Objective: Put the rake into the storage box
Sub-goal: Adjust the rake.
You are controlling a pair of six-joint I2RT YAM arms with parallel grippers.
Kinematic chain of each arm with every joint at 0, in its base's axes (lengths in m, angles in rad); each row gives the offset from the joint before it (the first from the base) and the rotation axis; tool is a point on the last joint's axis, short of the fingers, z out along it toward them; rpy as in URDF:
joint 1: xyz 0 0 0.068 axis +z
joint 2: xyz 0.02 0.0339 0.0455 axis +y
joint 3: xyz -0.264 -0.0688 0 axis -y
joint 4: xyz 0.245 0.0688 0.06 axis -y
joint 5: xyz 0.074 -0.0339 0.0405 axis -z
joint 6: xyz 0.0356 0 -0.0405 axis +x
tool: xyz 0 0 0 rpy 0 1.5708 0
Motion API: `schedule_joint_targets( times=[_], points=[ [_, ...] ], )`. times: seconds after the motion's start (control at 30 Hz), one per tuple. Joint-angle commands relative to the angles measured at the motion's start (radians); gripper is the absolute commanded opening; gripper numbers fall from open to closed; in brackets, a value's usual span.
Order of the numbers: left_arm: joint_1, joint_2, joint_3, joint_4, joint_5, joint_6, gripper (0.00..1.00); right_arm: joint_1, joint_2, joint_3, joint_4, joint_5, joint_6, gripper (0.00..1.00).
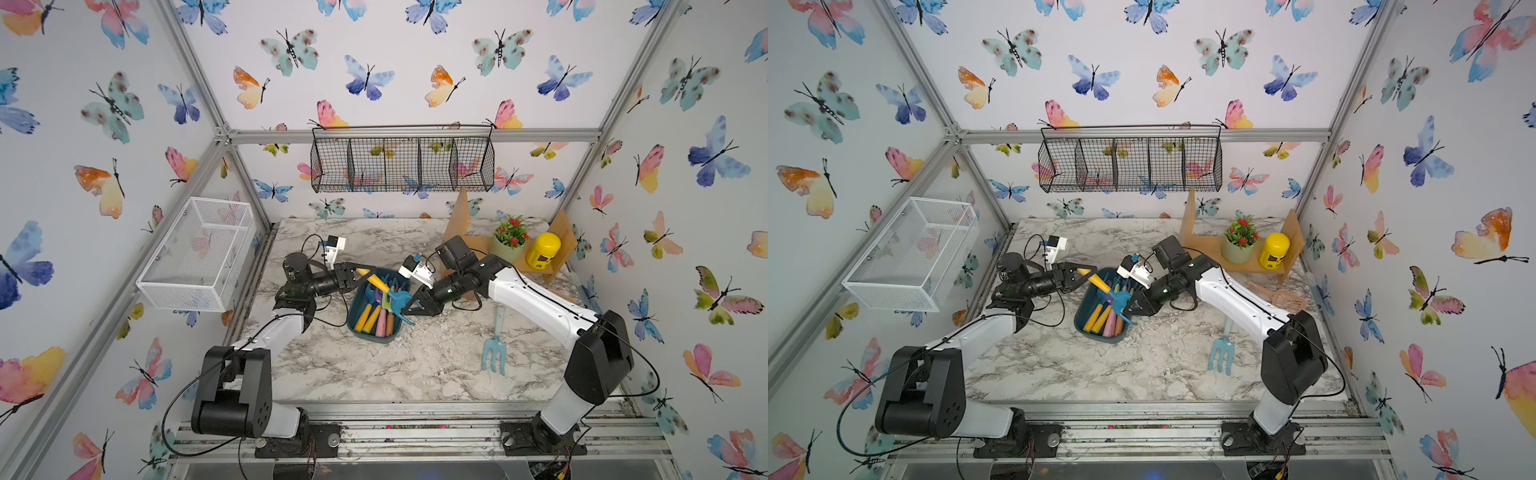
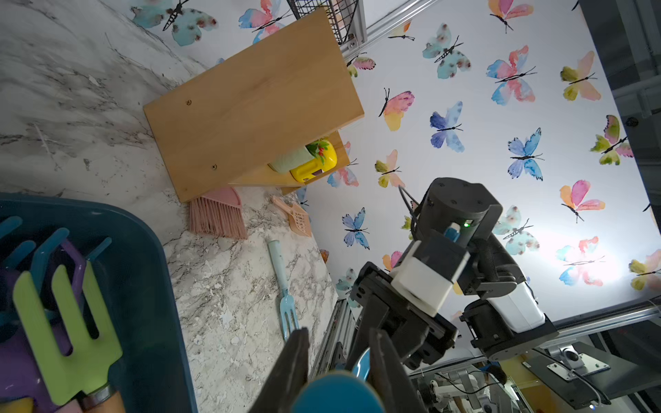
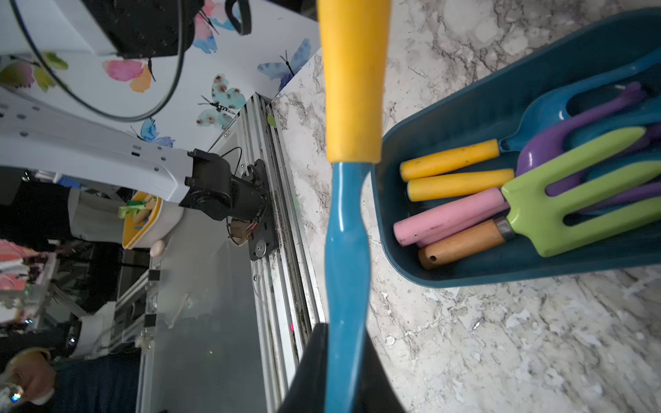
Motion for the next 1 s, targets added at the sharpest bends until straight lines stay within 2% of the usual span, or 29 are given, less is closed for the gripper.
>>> schedule_joint_targets(
  times=[0.0,0.07,0.13,0.3,0.4,0.5,0.67,0.97],
  points=[
    [-0.008,0.017,0.011,-0.048,-0.061,0.136,0.0,0.003,-0.035,0.064,0.016,0.056,0.054,0.52],
    [-0.009,0.022,0.039,-0.135,-0.12,0.151,0.0,0.002,-0.068,0.054,0.058,0.119,0.074,0.65],
    [-0.007,0.02,0.071,-0.216,-0.198,0.161,0.0,-0.002,-0.1,0.041,0.096,0.151,0.089,0.7],
    [-0.005,-0.004,0.182,-0.416,-0.408,0.171,0.0,-0.019,-0.143,0.013,0.145,0.253,0.142,0.72],
    [0.004,-0.023,0.217,-0.427,-0.497,0.087,0.0,-0.045,-0.159,-0.036,0.207,0.274,0.212,0.72],
    [0.023,-0.008,0.198,-0.32,-0.509,-0.09,0.0,-0.087,-0.179,-0.132,0.361,0.228,0.349,0.72],
    [0.046,0.055,0.084,0.067,-0.508,-0.425,0.0,-0.115,-0.198,-0.336,0.723,0.124,0.627,0.71],
    [0.042,0.062,-0.092,0.4,-0.627,-0.715,0.0,-0.125,-0.202,-0.459,1.032,0.08,0.799,0.71]
  ],
)
